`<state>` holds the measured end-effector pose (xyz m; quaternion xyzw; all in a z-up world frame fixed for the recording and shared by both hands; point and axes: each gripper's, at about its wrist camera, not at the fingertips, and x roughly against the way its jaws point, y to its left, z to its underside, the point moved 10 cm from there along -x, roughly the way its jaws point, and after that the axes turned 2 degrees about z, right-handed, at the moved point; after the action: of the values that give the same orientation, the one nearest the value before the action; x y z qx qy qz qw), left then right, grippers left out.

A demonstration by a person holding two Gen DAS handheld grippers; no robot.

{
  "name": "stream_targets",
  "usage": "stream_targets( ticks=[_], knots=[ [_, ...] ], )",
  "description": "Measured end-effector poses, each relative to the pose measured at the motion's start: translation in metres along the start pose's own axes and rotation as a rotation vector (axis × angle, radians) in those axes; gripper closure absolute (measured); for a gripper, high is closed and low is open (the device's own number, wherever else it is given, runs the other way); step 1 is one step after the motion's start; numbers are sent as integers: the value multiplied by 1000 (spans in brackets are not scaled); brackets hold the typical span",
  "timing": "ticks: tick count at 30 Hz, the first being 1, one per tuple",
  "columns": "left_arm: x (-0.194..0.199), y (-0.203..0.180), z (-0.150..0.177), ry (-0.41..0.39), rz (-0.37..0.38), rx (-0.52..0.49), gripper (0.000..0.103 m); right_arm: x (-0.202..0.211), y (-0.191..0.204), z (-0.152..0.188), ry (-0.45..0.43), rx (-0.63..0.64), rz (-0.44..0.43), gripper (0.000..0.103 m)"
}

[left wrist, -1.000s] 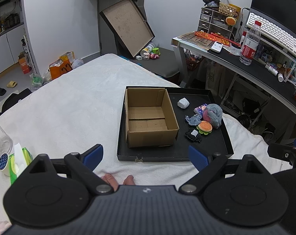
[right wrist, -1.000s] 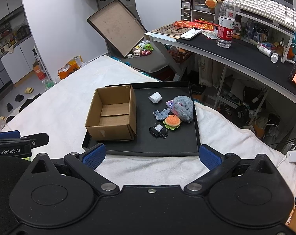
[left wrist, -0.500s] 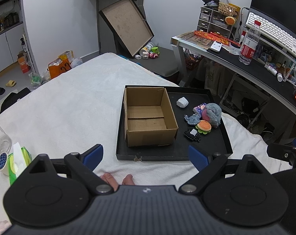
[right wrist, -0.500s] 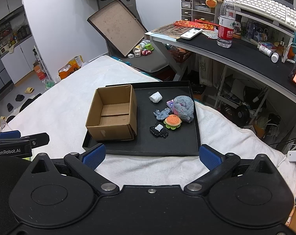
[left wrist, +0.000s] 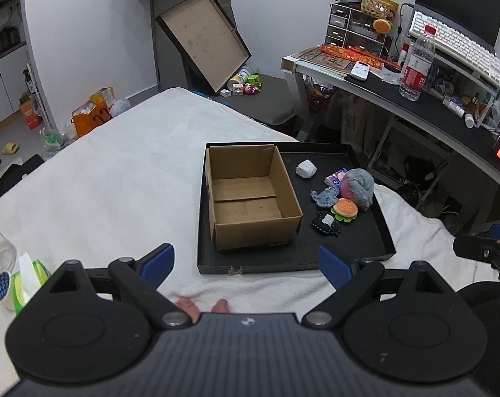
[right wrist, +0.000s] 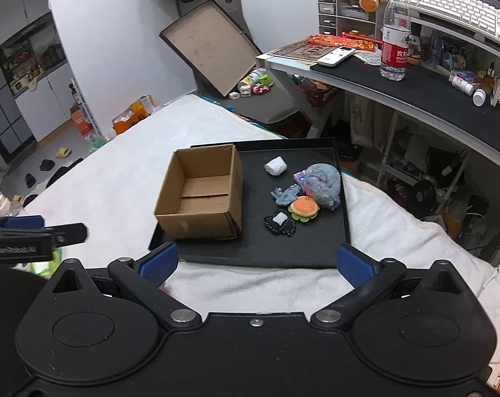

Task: Organize soft objects
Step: 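Move the right tool over the grey fluffy plush ball while the left tool grips the box wall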

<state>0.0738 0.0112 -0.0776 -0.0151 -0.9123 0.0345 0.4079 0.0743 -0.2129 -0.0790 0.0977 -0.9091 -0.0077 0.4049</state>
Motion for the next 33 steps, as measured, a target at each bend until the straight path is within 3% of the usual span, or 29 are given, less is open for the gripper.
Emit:
stream_targets(
  ticks=[19, 28, 33],
  knots=[
    [-69, 24, -23, 42, -27, 7, 10, -71, -37, -24, 28, -34, 25, 0],
    [-107, 29, -27, 99, 7, 10, 10, -114, -48, -33, 75, -29, 29, 0],
    [-124, 42, -29, 116, -23, 18, 10, -135, -55, -39, 98, -34, 39, 0]
  ],
)
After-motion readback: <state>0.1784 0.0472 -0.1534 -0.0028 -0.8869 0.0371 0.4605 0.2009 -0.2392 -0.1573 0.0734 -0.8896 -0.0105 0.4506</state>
